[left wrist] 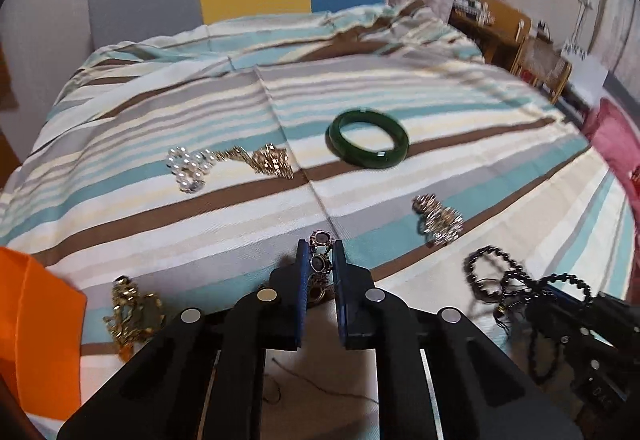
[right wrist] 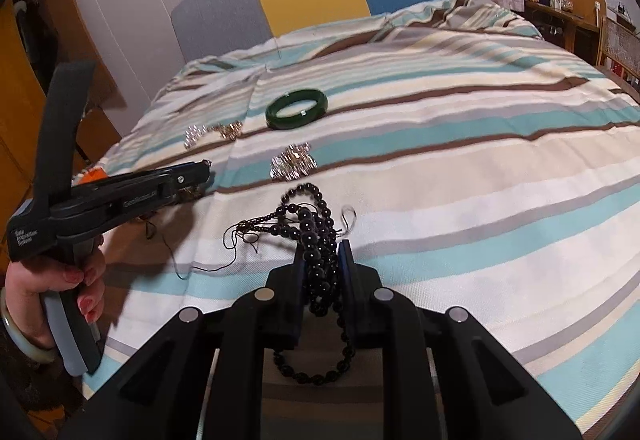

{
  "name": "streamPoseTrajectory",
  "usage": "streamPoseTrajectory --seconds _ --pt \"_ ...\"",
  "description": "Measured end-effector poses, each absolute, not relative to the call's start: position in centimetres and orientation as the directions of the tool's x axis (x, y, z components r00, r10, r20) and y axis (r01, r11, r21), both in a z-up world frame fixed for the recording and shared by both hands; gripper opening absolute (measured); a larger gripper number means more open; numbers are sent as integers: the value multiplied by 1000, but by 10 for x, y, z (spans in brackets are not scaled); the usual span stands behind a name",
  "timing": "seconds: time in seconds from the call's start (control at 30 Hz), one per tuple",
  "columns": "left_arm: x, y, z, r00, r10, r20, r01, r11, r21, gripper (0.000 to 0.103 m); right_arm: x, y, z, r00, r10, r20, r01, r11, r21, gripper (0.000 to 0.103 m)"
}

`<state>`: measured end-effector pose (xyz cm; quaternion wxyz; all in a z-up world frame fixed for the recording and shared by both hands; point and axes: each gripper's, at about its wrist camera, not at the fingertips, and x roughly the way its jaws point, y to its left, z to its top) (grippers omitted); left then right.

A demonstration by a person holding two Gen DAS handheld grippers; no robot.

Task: Organize jewelry
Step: 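Lift the bead necklace with the right tool while the left tool grasps a small silver ring, then carry the ring into the orange box and open the left tool while the right tool carries the necklace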

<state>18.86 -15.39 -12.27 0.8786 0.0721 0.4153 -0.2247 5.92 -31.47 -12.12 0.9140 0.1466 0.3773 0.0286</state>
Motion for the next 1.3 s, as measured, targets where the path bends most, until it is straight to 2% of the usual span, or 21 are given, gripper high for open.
streamPoseTrajectory --seconds 0.57,0.63,0.87,1.03,1.17,1.2,1.23,1.27,1.3 --pt "152 -110 -61 633 -401 -662 413 898 -148 11 47 -305 -65 791 159 -590 -2 966 258 9" --pt "151 -105 -56 643 -399 -654 409 901 -147 0 47 -303 -55 803 163 -574 -15 967 253 9" --pt "144 -82 -33 673 -410 -616 396 903 -168 0 46 -291 -20 839 178 -514 -62 970 235 9" --pt "143 -80 -38 662 -401 -633 399 904 -155 1 47 -282 -13 845 182 -502 -76 972 223 9" --pt "154 -97 -64 601 -389 -698 410 900 -147 1 48 -280 -23 830 192 -524 -71 967 243 9" --pt "157 -101 -70 585 -395 -708 420 895 -153 6 49 -281 -26 827 194 -527 -69 967 247 9" --pt "160 -106 -77 571 -396 -720 426 892 -153 18 50 -282 -29 824 194 -532 -67 966 250 9" --pt "164 -112 -84 563 -386 -731 423 894 -147 56 50 -283 -32 821 195 -536 -63 965 254 9" --pt "165 -114 -88 568 -395 -722 420 893 -158 77 51 -285 -34 818 196 -541 -60 964 259 9"
